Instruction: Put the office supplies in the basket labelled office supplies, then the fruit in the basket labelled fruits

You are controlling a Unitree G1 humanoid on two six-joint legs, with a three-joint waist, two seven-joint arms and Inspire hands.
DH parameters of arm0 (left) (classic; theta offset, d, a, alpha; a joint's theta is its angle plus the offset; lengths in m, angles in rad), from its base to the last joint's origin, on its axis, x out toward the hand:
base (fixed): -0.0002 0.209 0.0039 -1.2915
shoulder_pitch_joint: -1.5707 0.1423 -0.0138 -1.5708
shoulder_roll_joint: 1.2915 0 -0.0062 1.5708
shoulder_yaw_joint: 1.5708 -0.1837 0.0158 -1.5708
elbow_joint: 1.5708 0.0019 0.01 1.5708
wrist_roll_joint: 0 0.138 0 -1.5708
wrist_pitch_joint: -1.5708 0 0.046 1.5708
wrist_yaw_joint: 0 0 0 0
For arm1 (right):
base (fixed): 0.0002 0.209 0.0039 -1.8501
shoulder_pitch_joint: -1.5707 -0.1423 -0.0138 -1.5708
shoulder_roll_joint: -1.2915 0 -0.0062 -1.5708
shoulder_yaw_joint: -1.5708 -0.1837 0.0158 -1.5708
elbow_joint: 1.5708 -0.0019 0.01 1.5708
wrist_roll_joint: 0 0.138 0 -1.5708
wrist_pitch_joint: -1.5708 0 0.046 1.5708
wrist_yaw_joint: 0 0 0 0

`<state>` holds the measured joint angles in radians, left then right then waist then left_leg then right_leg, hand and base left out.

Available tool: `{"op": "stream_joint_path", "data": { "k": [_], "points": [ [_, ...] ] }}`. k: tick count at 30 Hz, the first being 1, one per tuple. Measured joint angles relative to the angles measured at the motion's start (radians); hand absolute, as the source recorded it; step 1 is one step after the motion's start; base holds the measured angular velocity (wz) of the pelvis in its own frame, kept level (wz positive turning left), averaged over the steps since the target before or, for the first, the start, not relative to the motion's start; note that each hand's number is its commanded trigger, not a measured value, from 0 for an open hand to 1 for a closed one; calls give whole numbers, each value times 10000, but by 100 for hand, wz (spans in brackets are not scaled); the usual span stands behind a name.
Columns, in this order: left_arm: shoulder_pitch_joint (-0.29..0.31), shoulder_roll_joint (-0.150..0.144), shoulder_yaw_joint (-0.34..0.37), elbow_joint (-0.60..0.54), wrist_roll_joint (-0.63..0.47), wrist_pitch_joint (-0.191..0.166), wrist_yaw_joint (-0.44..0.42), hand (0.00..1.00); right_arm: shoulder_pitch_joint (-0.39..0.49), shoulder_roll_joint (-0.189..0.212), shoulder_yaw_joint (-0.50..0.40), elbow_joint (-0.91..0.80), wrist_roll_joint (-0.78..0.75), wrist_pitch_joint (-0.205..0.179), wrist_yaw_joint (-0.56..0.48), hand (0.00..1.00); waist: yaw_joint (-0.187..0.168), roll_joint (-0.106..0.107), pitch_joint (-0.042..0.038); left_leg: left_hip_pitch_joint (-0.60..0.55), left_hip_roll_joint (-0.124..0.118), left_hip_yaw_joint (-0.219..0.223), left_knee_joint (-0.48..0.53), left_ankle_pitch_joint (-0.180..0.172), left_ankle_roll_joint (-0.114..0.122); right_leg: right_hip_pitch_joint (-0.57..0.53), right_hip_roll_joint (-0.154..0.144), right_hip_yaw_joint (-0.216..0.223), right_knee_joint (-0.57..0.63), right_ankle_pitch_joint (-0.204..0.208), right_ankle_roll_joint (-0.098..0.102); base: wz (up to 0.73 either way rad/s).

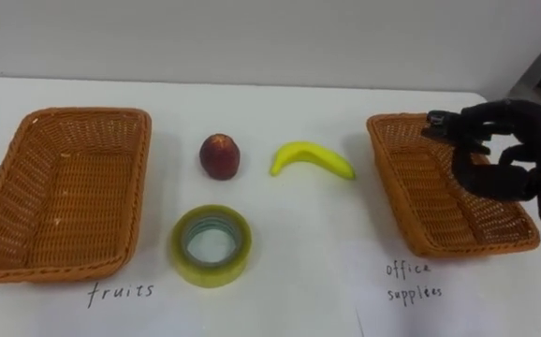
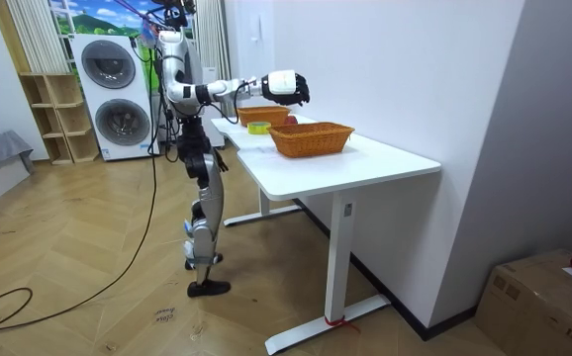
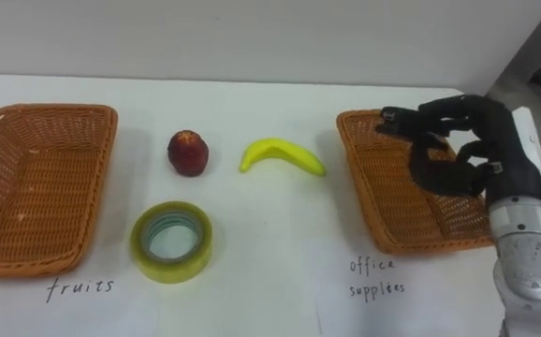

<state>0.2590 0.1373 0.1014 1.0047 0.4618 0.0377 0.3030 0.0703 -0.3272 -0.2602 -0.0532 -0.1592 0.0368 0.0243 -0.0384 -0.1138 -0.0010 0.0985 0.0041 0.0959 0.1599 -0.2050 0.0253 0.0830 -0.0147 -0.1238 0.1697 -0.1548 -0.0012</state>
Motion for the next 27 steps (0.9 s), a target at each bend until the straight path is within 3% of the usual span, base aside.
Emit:
{"op": "stream_joint_path", "data": {
  "k": [9, 18, 27],
  "points": [
    [46, 26, 123, -35, -34, 10, 0, 0, 0, 1, 69, 87, -18, 10, 14, 100, -45, 13, 8, -7, -3, 61, -27, -2, 3, -27, -1, 34, 7, 1, 1, 0],
    [166, 358, 51, -262, -379, 5, -59, 0, 317, 1, 889, 320, -583, 76, 21, 100, 258, 35, 0, -221, 5, 83, 10, -2, 2, -236, 9, 77, 11, 17, -6, 0],
    [375, 375, 39, -533, -389, 8, -99, 0, 628, 0, 927, 500, -841, 76, 6, 100, 484, 109, -10, -318, 15, 89, 19, 0, 3, -334, 12, 78, 3, 25, -3, 0]
  ]
}}
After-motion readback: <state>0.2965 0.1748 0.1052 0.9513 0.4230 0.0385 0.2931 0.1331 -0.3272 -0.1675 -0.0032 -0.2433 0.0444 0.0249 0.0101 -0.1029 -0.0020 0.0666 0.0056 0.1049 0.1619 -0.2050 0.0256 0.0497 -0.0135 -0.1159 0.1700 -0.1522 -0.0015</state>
